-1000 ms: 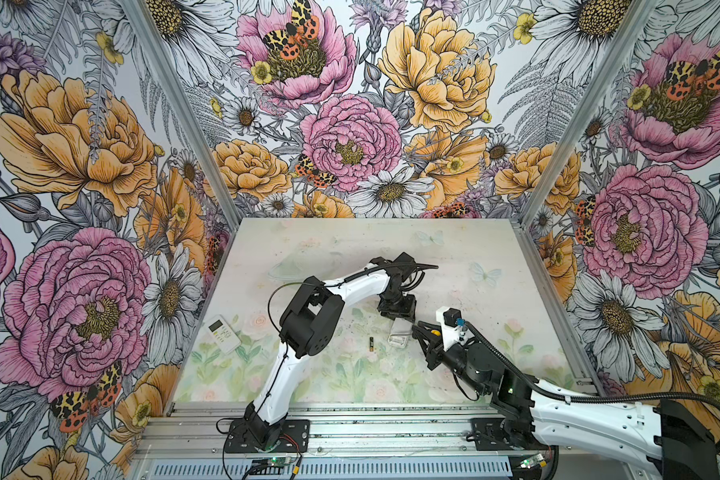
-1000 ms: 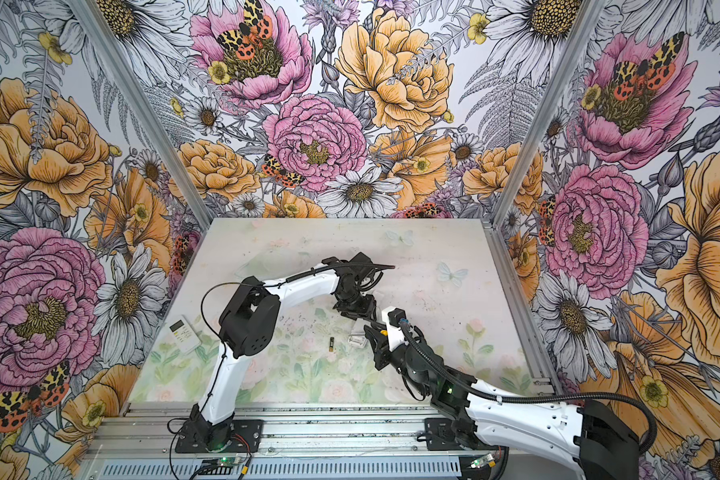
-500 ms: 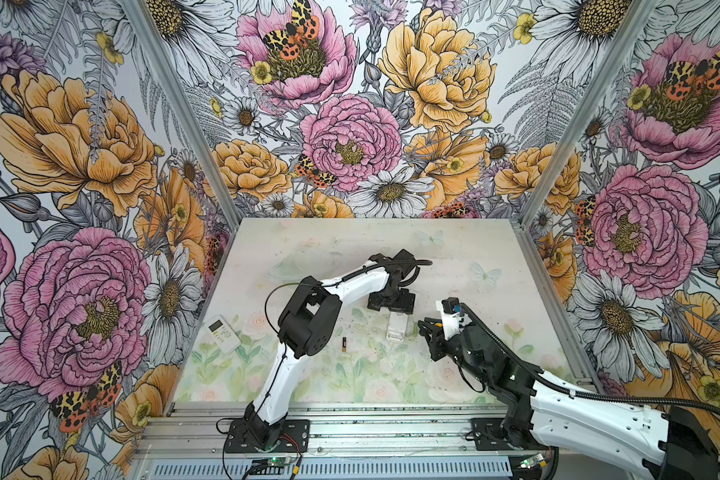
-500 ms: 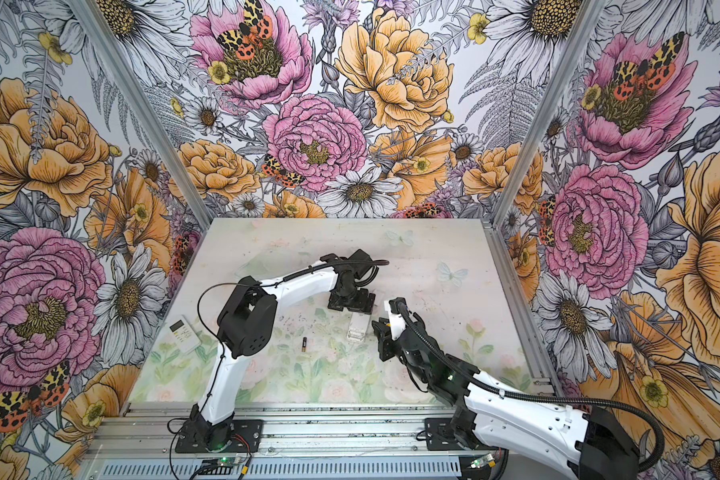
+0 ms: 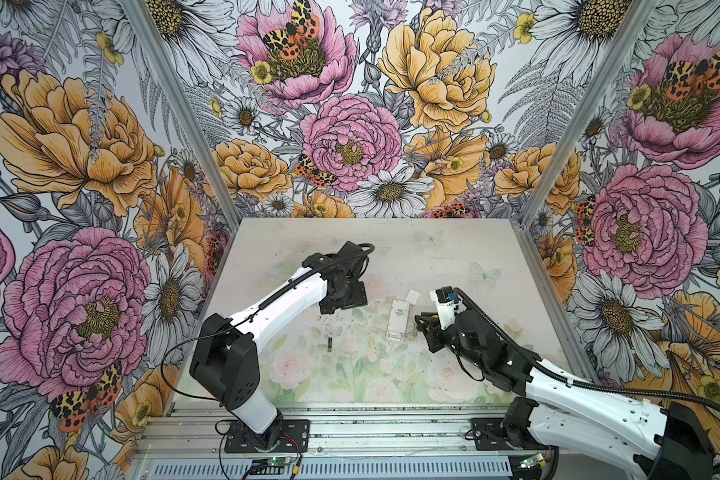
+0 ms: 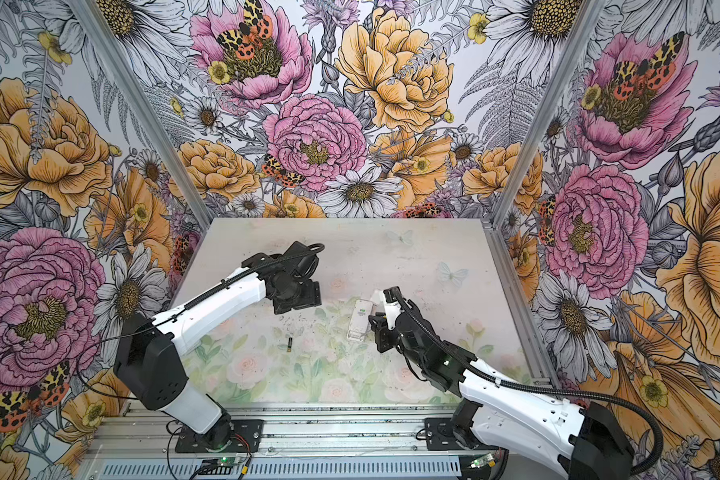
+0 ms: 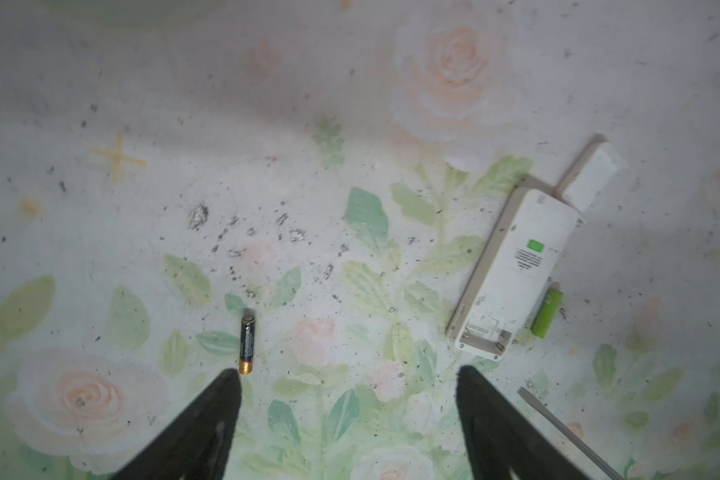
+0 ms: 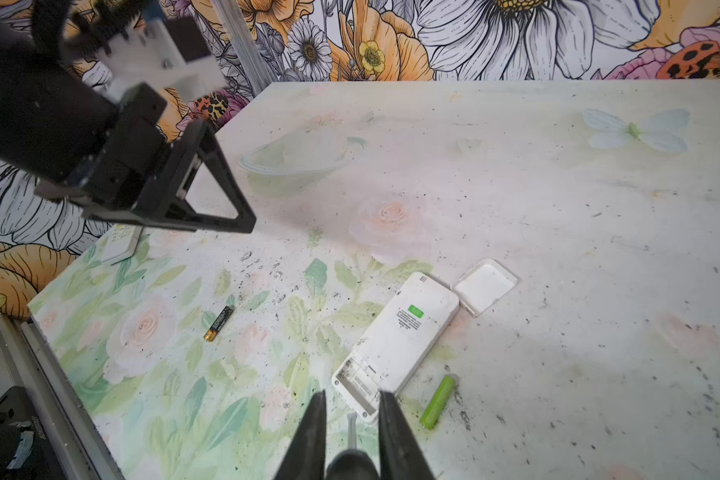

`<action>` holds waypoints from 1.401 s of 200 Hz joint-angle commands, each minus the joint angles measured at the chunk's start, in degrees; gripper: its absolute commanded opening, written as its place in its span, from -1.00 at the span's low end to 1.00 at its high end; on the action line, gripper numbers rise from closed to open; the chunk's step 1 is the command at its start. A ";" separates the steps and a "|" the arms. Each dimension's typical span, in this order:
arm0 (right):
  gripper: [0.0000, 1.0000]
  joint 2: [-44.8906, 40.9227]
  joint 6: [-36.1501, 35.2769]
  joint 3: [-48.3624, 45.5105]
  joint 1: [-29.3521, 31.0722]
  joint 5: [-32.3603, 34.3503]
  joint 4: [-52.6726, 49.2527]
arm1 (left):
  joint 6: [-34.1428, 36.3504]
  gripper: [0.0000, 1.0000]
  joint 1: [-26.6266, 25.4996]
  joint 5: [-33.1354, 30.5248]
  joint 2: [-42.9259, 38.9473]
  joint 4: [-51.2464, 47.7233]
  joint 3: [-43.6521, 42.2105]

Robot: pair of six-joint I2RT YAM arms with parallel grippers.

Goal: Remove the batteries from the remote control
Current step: 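Open the left gripper off the remote while the right gripper raises the screwdriver, then lay the screwdriver on the table and open the right gripper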

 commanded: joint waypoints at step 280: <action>-1.00 19.22 9.77 20.21 -33.35 -13.78 -19.16 | 6.50 0.74 3.20 10.46 -17.98 22.26 -1.51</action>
